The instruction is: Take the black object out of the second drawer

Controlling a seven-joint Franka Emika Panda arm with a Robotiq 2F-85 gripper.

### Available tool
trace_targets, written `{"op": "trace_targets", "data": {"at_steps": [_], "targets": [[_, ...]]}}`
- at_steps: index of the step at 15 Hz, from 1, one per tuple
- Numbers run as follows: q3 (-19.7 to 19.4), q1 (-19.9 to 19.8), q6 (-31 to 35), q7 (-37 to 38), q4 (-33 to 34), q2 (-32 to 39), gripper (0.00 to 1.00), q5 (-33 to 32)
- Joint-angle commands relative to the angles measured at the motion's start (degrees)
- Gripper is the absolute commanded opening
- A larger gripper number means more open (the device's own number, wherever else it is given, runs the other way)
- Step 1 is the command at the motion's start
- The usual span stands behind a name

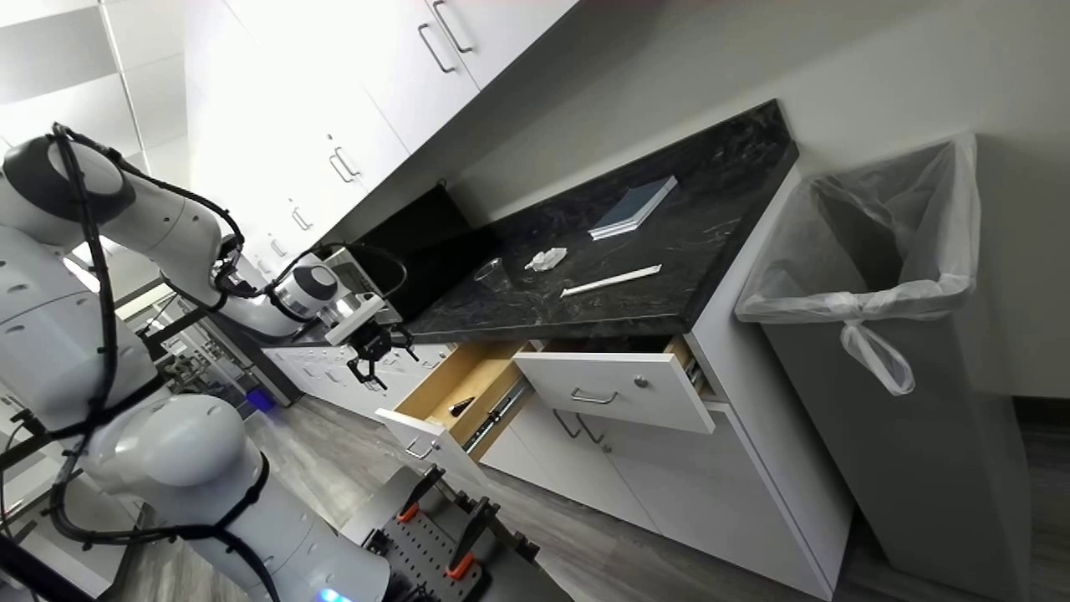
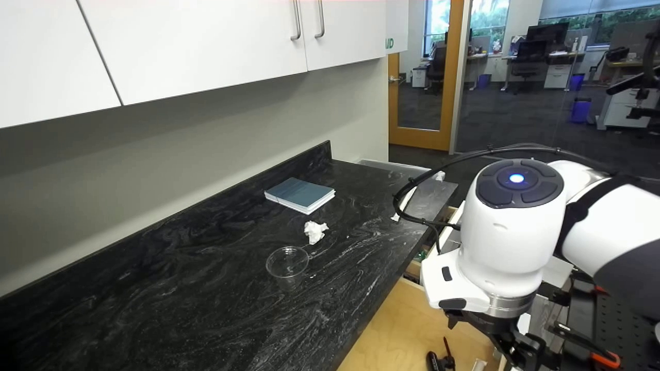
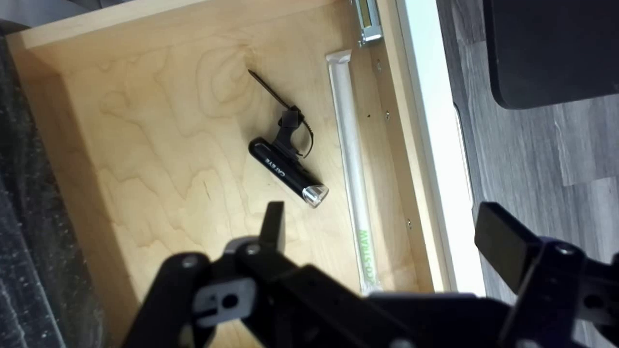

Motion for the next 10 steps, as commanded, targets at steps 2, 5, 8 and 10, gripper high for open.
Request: {"op": "trace_targets", "data": {"at_steps": [2, 5, 8, 10], "targets": [[-0.11, 0.12, -0.10, -0.03, 0.08, 0.01, 1.00, 0.05], [-0.28, -0.29, 1.47, -6.71, -1.33, -0.58, 1.00, -2.75], [-1.66, -1.79, 5.02, -15.03, -3.45, -0.66, 1.00, -7.84], [-3.01, -2.46, 8.64, -18.28, -4.99, -0.23, 1.00, -13.31]]}}
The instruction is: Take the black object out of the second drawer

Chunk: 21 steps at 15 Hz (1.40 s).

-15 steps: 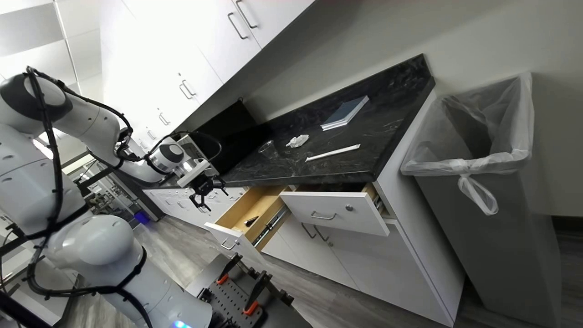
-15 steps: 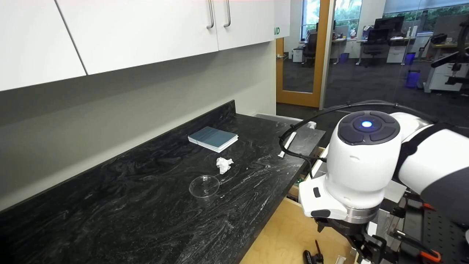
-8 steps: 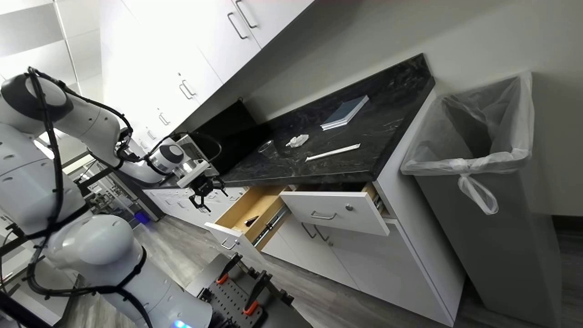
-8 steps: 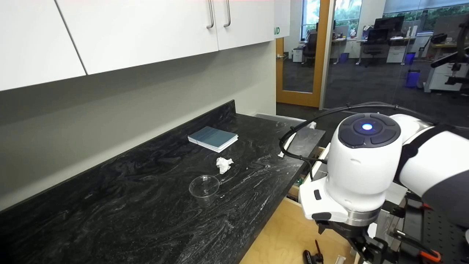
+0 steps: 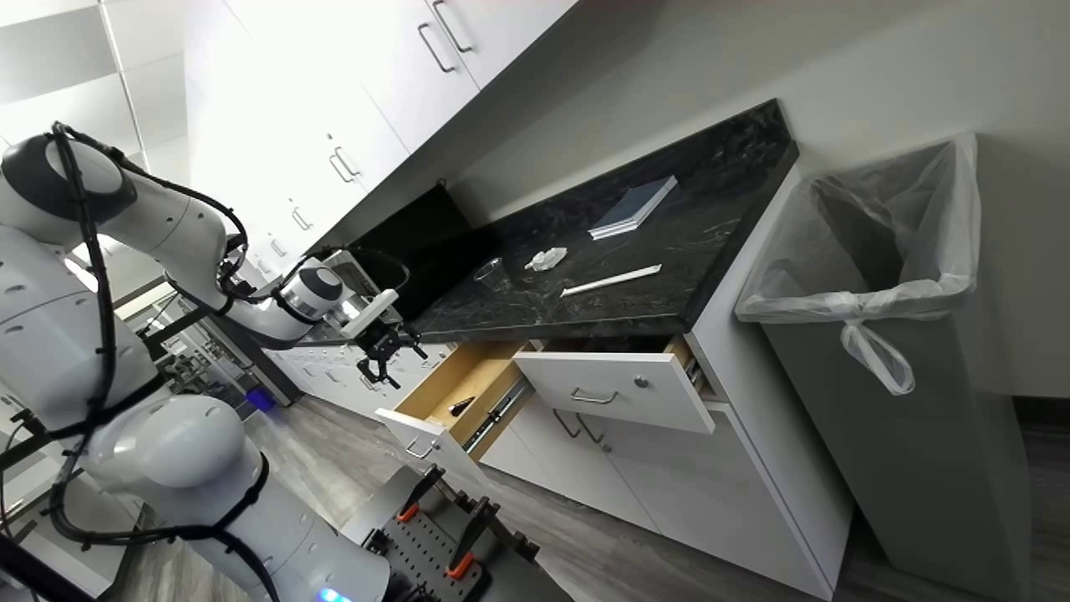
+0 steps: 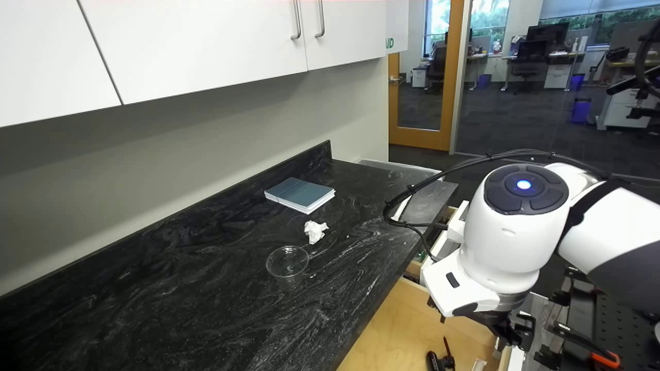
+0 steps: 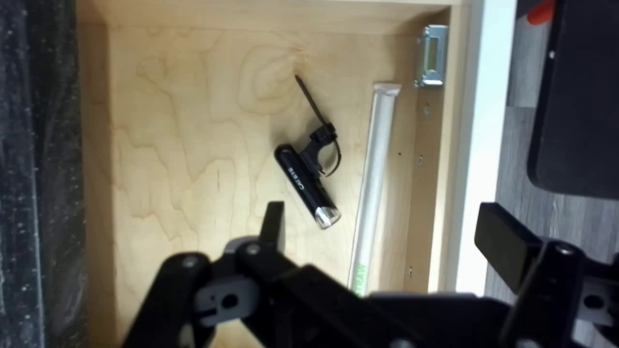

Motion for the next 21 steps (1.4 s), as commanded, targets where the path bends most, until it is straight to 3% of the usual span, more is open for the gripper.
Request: {"op": "trace_targets", "data": {"at_steps": [1, 2, 3, 7, 12, 15, 18, 21], "targets": [[-2.54, -1.96, 7.98, -5.69, -3.53, 0.34, 1.00, -10.20], [-3.64, -2.42, 11.30, -5.02, -3.79, 1.28, 1.00, -15.00], [-2.33, -1.38, 6.30, -3.72, -2.39, 0.51, 1.00, -9.66], [-3.36, -2.36, 9.79, -4.23, -3.29, 1.84, 1.00, -14.08], [-4.64, -5.15, 26.34, -15.49, -8.63, 1.41, 1.00, -16.30], [-3.84, -7.85, 34.05, -24.91, -10.67, 5.23, 1.00, -10.92], [-2.64, -9.83, 35.58, -29.99, -10.29, 9.28, 1.00, -8.62], [-1.55, -10.41, 31.58, -31.88, -7.26, 12.82, 1.00, -7.28]]}}
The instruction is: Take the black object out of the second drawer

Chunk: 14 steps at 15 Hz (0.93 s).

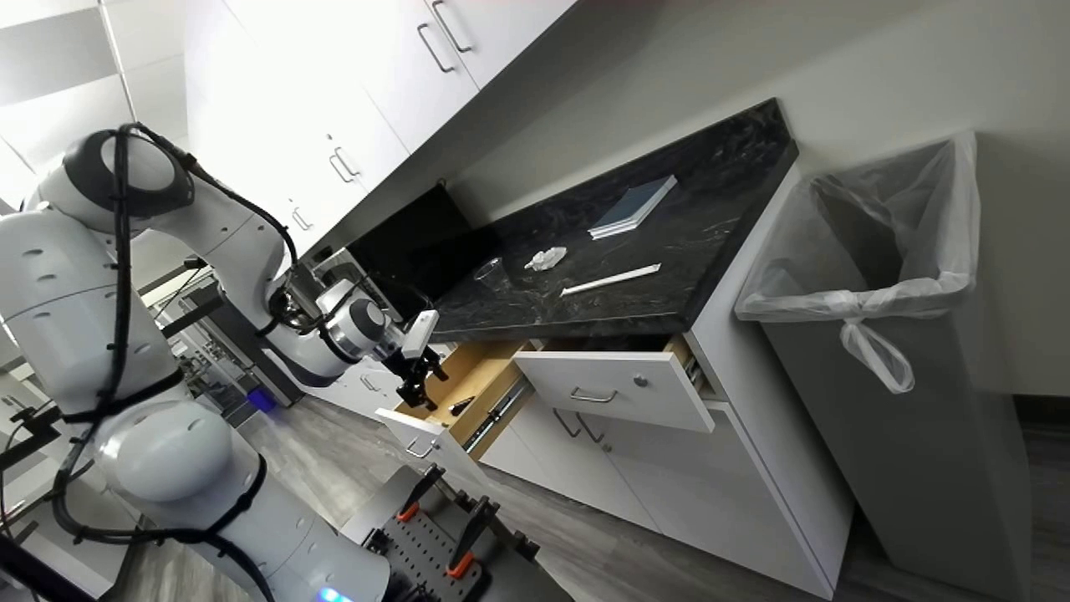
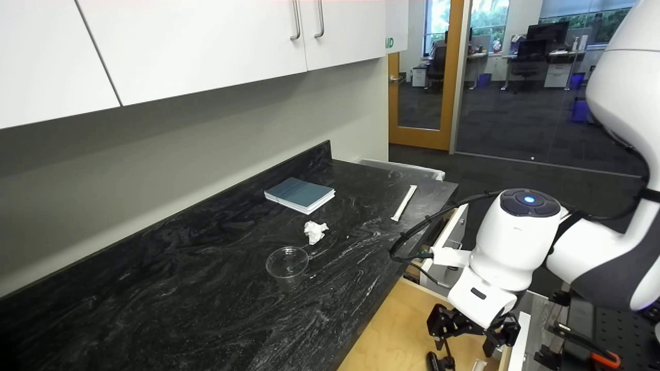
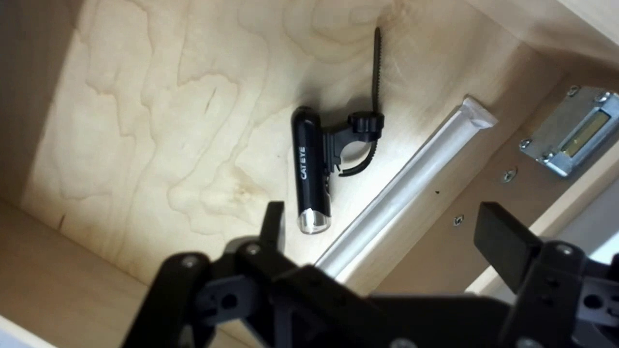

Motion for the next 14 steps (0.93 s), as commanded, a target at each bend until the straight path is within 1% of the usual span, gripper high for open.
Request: {"op": "trace_targets", "data": {"at_steps": [1, 2, 5, 6, 9, 14], "targets": [[2.25, -1.90, -2.98, -3.22, 3.65, 4.00, 1.00, 2.34], [2.87, -2.30, -4.23, -3.98, 4.78, 5.05, 1.00, 3.07], [2.96, -1.73, -9.08, -4.20, 8.58, 7.14, 1.00, 3.84], [1.91, -0.29, -10.79, -3.89, 10.05, 7.70, 1.00, 4.07], [1.21, 1.31, -15.91, -3.26, 14.59, 9.72, 1.00, 3.52], [0.92, 4.78, -18.99, -2.34, 19.72, 12.78, 1.00, 2.05]]}}
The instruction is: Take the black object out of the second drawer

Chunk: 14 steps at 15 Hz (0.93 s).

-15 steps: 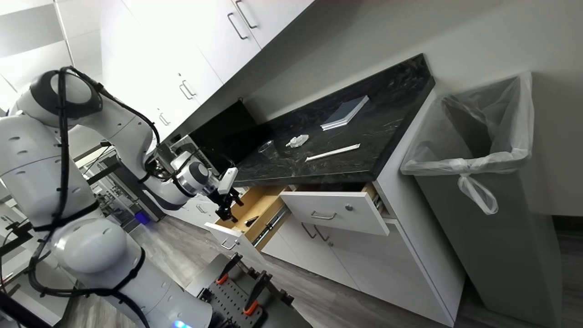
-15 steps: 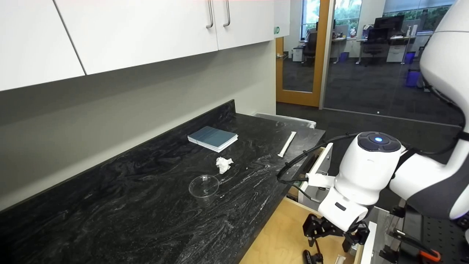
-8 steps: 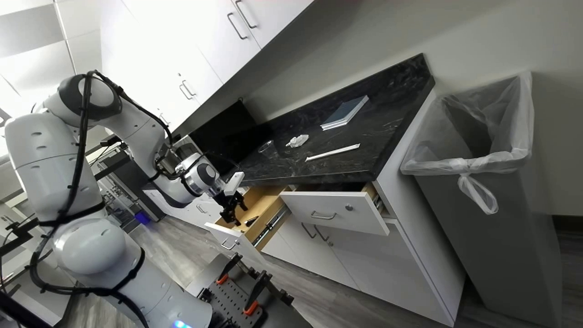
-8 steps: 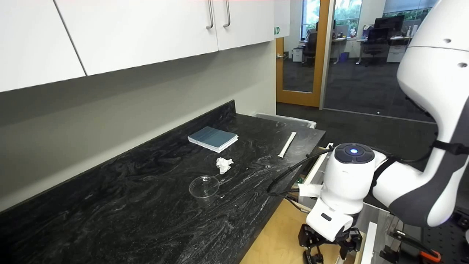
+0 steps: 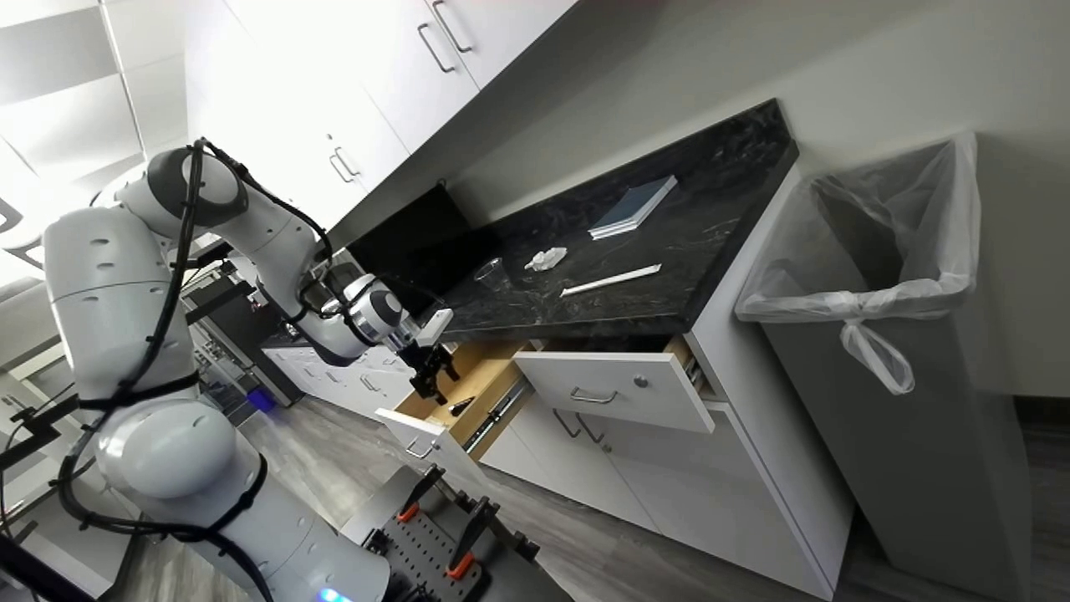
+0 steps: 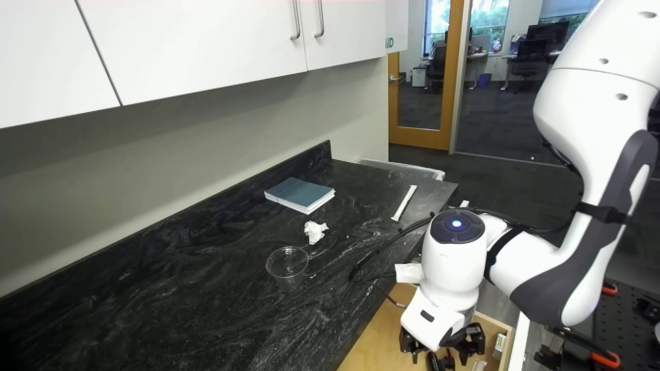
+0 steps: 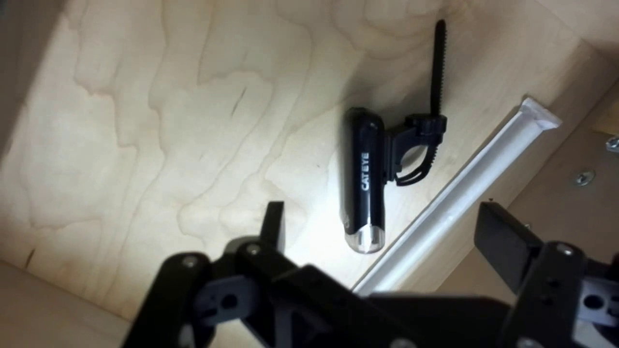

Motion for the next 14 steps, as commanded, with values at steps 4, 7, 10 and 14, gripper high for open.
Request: {"op": "trace_targets", "data": {"at_steps": [4, 7, 10, 14], "targets": [[-1.19, 5.29, -2.73, 0.76, 4.69, 3.03, 1.00, -1.08], [-2.47, 7.51, -3.05, 2.62, 4.27, 3.03, 1.00, -2.16], [-4.12, 9.42, -2.50, 4.97, 4.09, 3.24, 1.00, -4.28], [-6.31, 11.14, -1.82, 9.62, 4.10, 3.96, 1.00, -8.85]]}}
